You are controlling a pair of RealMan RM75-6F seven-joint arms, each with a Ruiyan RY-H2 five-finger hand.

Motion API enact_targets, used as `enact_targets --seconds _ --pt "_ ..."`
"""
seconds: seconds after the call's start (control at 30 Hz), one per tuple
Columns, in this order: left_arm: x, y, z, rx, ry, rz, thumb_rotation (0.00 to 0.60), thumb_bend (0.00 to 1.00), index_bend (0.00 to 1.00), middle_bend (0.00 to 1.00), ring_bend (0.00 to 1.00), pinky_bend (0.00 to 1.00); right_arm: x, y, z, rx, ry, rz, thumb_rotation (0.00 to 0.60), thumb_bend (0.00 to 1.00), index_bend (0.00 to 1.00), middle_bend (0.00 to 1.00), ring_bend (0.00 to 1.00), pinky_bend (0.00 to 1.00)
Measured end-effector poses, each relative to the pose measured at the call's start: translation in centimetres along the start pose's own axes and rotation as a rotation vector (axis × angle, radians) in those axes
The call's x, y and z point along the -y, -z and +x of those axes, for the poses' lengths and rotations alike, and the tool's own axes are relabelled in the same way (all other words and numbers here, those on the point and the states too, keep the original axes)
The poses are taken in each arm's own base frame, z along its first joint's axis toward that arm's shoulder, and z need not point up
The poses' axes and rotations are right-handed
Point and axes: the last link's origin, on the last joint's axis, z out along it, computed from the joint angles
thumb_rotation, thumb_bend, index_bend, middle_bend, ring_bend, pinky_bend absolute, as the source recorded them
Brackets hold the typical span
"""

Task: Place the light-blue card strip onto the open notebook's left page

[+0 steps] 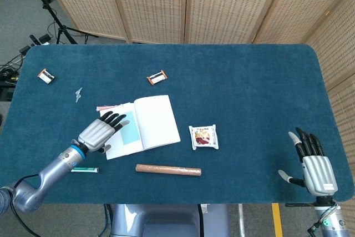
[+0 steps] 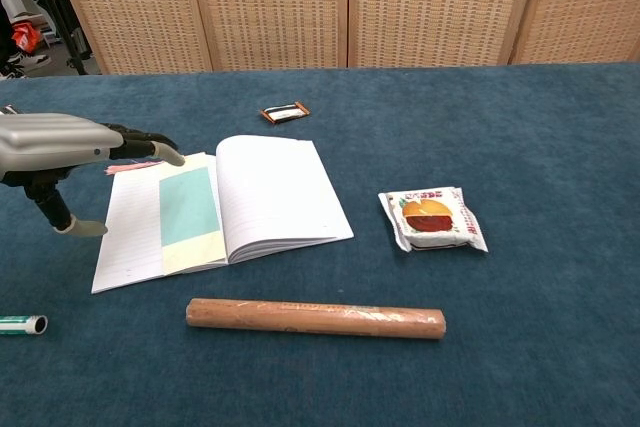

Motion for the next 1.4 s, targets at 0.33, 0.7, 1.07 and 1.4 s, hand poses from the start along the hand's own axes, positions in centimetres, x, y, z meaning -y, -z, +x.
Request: enact_targets --seconds 0.33,0.7,1.07,1.4 --pt "0.0 0.2 0.3 0.119 0.086 0.107 0.600 0.29 0.01 0.00 0.00 0.00 -0.1 0.2 0.4 -0.012 -0.015 0.003 0.600 0.16 0.00 0.00 0.00 0.00" --pt "-0.5 -0.8 1.4 0.174 0.048 0.152 0.600 0.29 0.00 0.00 0.00 0.00 -0.1 0.2 0.4 -0.012 -0.023 0.011 0.600 0.16 0.00 0.00 0.00 0.00" --pt "-1.0 -1.6 1.4 0.223 0.027 0.192 0.600 0.29 0.00 0.00 0.00 0.00 -0.2 0.2 0.5 -0.015 -0.028 0.012 0.600 0.16 0.00 0.00 0.00 0.00" --pt "-1.7 -2.5 0.9 0.235 0.008 0.200 0.600 0.29 0.00 0.00 0.00 0.00 -0.2 0.3 0.6 -0.016 -0.030 0.015 0.600 0.16 0.00 0.00 0.00 0.00"
